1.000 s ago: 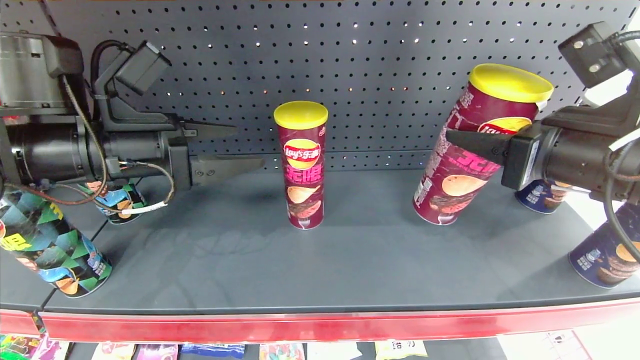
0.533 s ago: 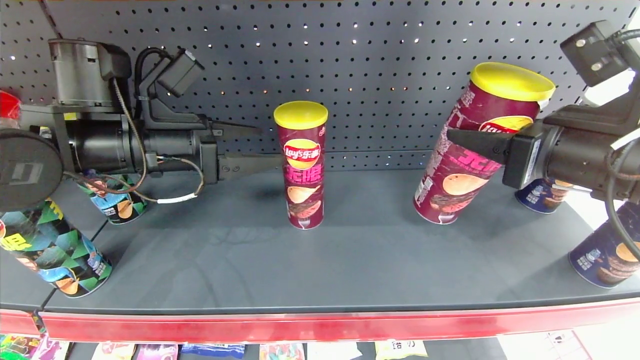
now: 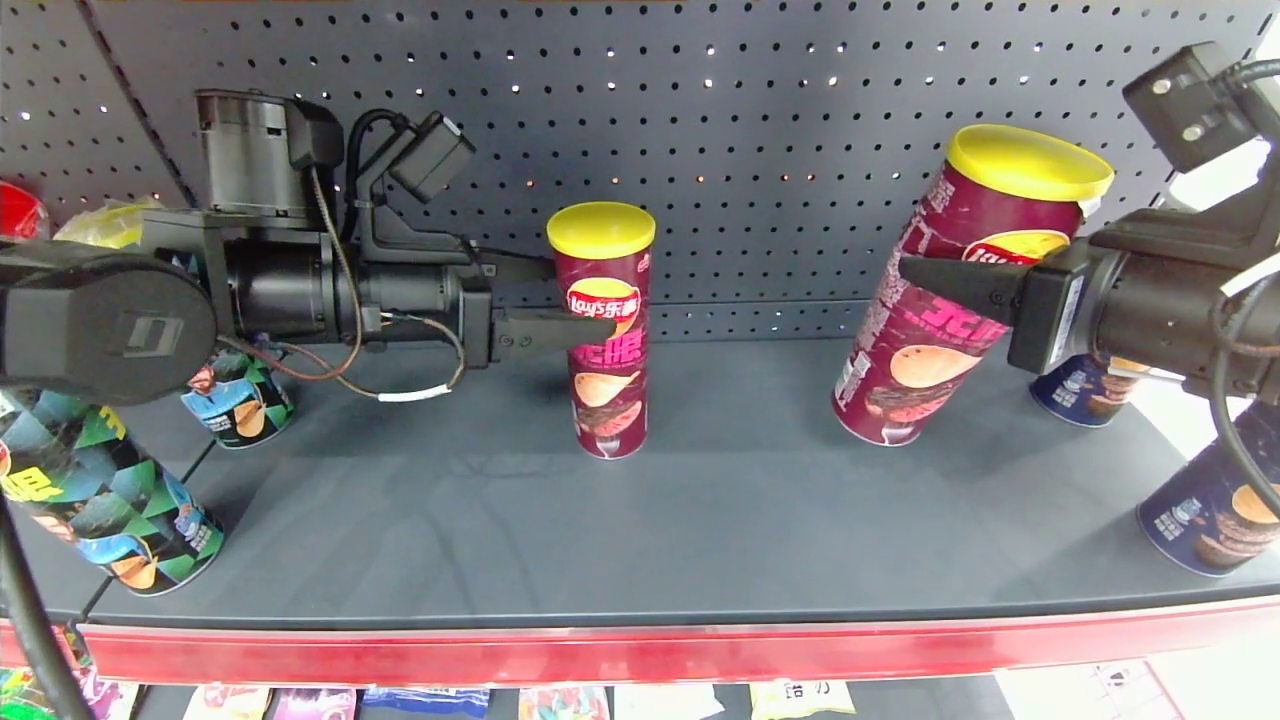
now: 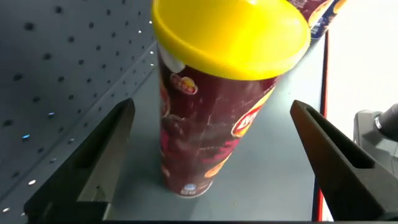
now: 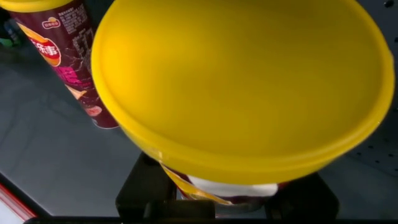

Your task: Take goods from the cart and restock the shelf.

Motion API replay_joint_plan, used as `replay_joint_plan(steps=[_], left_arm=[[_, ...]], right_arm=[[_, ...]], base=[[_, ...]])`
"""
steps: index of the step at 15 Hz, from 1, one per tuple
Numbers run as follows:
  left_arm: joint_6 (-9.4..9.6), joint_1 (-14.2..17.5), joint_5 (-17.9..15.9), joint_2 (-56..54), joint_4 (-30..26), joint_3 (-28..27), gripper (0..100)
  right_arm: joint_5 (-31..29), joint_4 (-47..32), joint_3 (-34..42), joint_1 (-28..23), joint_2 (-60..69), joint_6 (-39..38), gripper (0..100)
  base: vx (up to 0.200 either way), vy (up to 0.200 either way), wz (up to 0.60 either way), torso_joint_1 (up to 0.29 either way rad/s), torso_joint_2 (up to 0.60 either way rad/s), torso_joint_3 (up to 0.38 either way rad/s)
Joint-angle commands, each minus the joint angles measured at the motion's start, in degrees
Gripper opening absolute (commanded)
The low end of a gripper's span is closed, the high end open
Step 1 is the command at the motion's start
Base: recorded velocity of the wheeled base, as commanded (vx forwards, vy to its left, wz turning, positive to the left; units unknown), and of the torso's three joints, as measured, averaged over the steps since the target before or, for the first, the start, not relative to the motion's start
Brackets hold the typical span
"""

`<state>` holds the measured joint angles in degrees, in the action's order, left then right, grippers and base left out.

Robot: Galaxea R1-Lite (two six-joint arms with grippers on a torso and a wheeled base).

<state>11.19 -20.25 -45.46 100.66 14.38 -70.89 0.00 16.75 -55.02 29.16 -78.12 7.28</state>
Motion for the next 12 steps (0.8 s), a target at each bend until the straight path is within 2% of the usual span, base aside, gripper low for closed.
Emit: replay_joint_plan(steps=[1, 4, 10, 11, 12], left_arm=[[-0.03, -0.8, 0.1, 1.2, 0.0, -0.8, 100], [-0.03, -1.5, 0.0, 3.4, 0.0, -3.9, 100], [0.06, -3.0, 0.1, 5.6, 0.0, -5.4, 100], [0.15, -3.0, 0.0, 6.0, 0.1, -5.6, 0], [0.06, -3.1, 0.0, 6.0, 0.7, -5.7, 0]], right_arm=[[0.0, 0.0, 0.1, -0.1, -0.1, 0.0, 0], [0.0, 0.0, 0.1, -0.1, -0.3, 0.0, 0], [0.1, 0.1, 0.1, -0.2, -0.4, 0.0, 0], [0.1, 0.1, 0.1, -0.2, -0.4, 0.0, 0], [0.1, 0.1, 0.1, -0.2, -0.4, 0.0, 0]], base=[[0.0, 0.0, 0.0, 0.0, 0.0, 0.0], [0.0, 0.0, 0.0, 0.0, 0.0, 0.0], [0.0, 0.0, 0.0, 0.0, 0.0, 0.0], [0.0, 0.0, 0.0, 0.0, 0.0, 0.0], [0.0, 0.0, 0.0, 0.0, 0.0, 0.0]])
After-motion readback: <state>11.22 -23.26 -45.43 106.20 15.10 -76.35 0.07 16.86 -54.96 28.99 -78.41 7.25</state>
